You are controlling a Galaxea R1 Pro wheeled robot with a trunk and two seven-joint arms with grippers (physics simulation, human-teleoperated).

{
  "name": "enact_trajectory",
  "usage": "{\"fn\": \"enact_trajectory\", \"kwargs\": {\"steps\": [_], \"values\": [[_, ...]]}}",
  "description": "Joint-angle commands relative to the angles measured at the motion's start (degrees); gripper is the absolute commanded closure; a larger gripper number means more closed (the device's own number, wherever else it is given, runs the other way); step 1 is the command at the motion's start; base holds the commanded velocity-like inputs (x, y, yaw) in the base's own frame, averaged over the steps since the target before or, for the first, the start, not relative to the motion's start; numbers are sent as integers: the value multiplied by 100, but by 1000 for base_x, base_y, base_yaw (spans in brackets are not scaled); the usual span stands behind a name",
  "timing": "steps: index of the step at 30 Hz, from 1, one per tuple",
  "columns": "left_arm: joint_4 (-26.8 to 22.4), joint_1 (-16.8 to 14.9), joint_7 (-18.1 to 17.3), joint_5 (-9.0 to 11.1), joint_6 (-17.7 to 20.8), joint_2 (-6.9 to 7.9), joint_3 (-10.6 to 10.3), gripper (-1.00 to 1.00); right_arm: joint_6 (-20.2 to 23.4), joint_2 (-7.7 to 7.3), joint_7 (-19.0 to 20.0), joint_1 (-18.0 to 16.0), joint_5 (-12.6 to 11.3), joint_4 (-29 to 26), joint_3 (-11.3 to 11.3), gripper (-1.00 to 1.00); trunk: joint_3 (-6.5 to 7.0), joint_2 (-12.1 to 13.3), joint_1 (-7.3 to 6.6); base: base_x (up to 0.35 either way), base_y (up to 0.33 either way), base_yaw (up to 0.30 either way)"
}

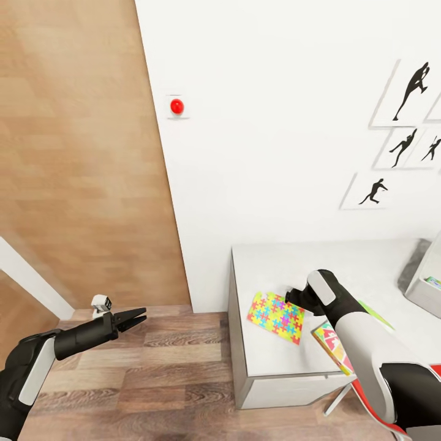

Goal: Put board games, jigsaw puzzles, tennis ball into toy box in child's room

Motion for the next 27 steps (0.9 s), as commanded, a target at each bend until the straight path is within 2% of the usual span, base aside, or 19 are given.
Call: {"fn": "enact_trajectory", "kwargs": {"steps": [1,8,17,27], "values": [[-1,-4,-8,11,35,1,1,-100,12,-3,-52,-4,-60,-7,16,-100,-11,-11,3,-4,19,0],[-1,-4,-7,10,36,-1,1,-100,7,-3,-42,-14,-60,-7,11,-100,-33,-11,3,-2,9,0],[-1,-4,-8,17,37,-1,2,-100,1,-21,395,-18,-45,-7,15,-100,-109,-11,3,0,1,0],[-1,-4,-7,18,32,-2,2,-100,-154,-69,542,-18,-37,-7,26,-100,-201,-11,3,0,0,0]]}}
